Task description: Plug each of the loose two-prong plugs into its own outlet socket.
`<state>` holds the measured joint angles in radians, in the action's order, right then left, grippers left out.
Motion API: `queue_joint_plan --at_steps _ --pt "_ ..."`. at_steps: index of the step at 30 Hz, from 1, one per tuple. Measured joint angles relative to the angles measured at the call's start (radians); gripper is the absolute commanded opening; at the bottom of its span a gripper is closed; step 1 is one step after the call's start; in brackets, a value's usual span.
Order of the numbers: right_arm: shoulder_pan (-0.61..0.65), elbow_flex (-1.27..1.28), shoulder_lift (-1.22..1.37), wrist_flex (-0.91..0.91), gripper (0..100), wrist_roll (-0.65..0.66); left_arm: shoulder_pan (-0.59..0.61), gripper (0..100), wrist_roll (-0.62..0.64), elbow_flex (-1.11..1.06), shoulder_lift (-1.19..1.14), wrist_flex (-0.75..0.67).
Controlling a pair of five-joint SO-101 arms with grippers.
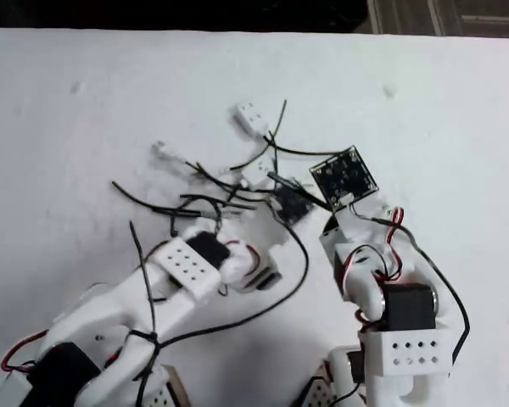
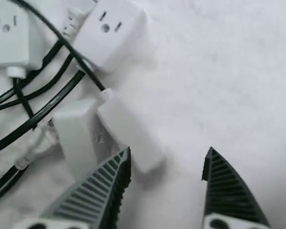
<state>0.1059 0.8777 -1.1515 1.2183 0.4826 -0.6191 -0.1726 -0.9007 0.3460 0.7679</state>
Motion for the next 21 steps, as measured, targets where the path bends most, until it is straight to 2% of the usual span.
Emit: queue_joint_plan --at_steps 4,15,21 --pt "0.0 -0.014 0.0 0.025 1.9 0.0 0.068 25 0.035 0.0 0.0 0.0" --pt "0.029 -0.106 -0.002 0.063 1.9 -0.023 0.075 25 0.046 0.0 -0.005 -0.049" --pt "-0.051 -0.235 -0.002 0.155 1.9 -0.026 0.075 24 0.046 0.0 -0.057 -0.06"
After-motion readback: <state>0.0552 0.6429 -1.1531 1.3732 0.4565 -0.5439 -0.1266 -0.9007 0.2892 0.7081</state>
